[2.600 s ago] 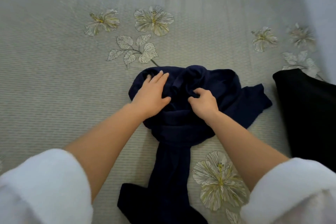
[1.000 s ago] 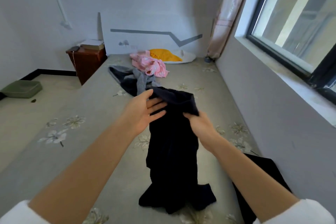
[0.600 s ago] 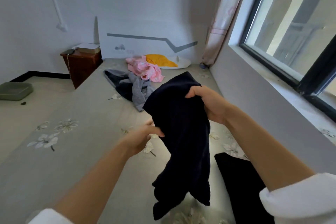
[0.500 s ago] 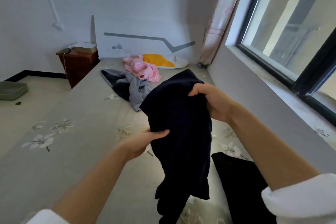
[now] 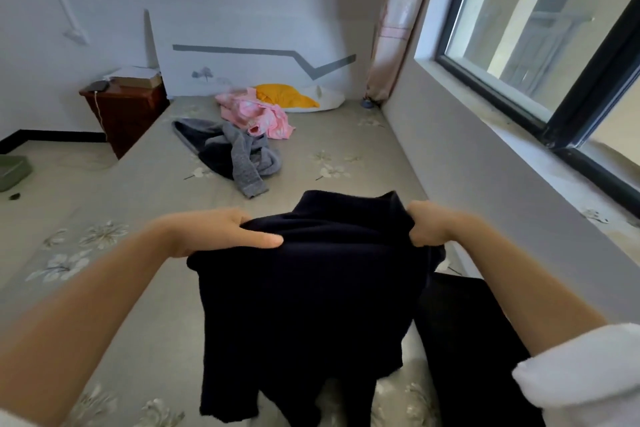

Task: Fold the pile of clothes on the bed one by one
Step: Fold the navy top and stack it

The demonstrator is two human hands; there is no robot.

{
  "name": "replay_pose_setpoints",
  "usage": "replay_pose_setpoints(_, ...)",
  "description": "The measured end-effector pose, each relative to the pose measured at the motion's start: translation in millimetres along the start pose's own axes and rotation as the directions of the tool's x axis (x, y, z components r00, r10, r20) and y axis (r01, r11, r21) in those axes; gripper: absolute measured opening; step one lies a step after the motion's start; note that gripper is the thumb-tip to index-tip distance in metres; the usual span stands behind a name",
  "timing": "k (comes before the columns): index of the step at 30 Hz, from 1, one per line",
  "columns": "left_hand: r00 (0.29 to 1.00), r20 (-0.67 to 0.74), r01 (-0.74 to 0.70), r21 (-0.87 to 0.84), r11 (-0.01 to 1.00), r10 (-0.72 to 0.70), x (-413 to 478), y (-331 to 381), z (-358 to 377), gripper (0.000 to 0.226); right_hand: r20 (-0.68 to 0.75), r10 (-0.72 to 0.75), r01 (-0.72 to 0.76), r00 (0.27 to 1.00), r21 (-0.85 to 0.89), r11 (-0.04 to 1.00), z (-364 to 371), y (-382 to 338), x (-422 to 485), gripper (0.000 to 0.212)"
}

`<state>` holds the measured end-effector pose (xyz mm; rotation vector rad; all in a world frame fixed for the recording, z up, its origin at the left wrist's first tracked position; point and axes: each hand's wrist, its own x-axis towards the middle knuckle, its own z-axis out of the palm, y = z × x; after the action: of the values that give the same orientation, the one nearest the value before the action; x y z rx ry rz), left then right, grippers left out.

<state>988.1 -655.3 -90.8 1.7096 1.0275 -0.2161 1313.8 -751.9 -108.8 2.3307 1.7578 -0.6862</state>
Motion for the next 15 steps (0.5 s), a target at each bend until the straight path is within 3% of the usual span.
replay_pose_setpoints(3,0.987,0.146,0.062,0.013,0.998,-0.063,-15,-12,-21,0.063,0.059,0.007,-0.017,0.998,0.167,0.986,-7,11,-7,0.016)
replay_pose_setpoints(7,0.975,0.028,0.217,0.066,0.974,-0.219,-30,-29,-64,0.055,0.095,-0.165,0.102,0.982,0.469,0.877,-29,25,-19,0.013)
replay_pose_setpoints(10,0.932,-0.216,0.345,0.271,0.899,-0.292,-25,-38,-83,0.023,0.086,-0.126,0.099,0.988,0.272,0.957,-36,29,-10,0.017)
replay_pose_setpoints(12,0.879,-0.406,0.412,0.385,0.825,-0.250,-10,-46,-87,0.012,-0.012,-0.033,0.034,0.999,0.109,0.994,-29,30,15,0.014)
replay_pose_setpoints(15,0.775,-0.615,0.497,0.455,0.739,-0.143,20,-60,-90,0.010,-0.237,0.090,-0.089,0.967,0.017,0.996,-14,23,53,0.013)
